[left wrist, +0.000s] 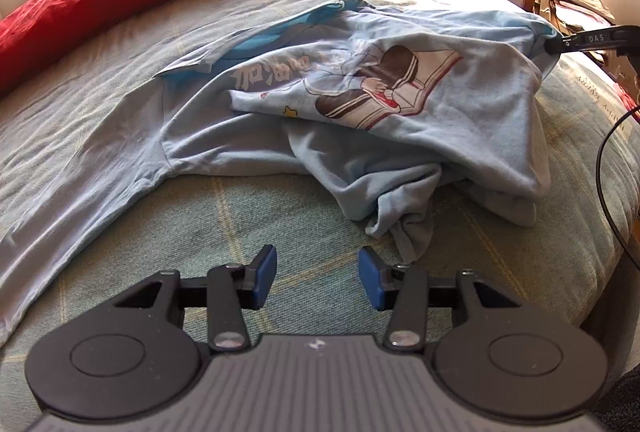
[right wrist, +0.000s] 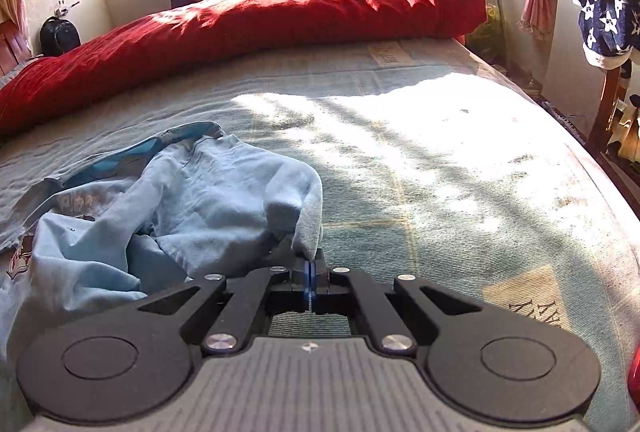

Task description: Fold clothes

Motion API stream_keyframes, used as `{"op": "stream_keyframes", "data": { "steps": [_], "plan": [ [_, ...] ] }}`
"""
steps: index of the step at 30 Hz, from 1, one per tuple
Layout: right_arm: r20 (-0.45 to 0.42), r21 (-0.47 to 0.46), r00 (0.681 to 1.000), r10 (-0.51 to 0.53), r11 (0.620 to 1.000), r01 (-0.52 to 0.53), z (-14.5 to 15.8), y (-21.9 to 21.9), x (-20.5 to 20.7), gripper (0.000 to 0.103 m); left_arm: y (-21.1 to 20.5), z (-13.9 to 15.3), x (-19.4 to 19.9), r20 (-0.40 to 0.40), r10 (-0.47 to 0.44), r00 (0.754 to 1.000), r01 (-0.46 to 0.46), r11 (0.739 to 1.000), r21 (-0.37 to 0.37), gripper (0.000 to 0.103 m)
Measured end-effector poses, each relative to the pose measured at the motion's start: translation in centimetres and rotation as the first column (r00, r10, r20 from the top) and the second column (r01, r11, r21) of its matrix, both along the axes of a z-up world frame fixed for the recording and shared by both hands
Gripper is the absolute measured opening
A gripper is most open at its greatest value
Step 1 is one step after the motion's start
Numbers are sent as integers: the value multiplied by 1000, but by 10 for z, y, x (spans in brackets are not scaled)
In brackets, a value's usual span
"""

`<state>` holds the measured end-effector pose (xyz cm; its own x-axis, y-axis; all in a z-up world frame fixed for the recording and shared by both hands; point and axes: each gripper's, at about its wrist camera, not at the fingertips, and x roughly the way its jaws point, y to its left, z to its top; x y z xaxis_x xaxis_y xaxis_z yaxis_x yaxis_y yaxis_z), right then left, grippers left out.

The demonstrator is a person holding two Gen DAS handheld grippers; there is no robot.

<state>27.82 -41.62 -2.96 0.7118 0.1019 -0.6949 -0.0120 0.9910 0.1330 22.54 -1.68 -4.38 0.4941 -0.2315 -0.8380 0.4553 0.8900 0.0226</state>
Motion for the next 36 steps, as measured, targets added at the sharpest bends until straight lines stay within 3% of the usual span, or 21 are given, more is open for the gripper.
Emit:
{"op": "stream_keyframes", "data": {
  "steps": [9, 17, 20, 22, 30, 36],
  "plan": [
    [-29, -81, 999, -45, 996, 43, -4, -27, 36, 1, -7, 0, 3, -12, 5, 1000, -5, 1000, 15, 50],
    [-50, -137, 988, -149, 980, 141, -7, -62, 68, 1, -9, -2, 7, -20, 13, 1000, -12, 1000, 23, 50],
    [-66, -99, 987, -149, 985, 142, -9, -63, 63, 4, -11, -4, 8, -24, 10, 1000, -10, 1000, 23, 50],
    [-74, -71, 987, -145, 988, 140, -10, -62, 56, 15, -12, -4, 8, -25, 7, 1000, -7, 1000, 23, 50],
    [-101, 44, 987, -127, 990, 131, -14, -57, 25, 27, -16, -1, -1, -18, -6, 1000, 6, 1000, -2, 51],
    [-161, 233, 983, -91, 964, 127, -31, -52, -3, 29, -20, -1, -13, -24, -19, 1000, 18, 1000, -22, 51]
  ]
}}
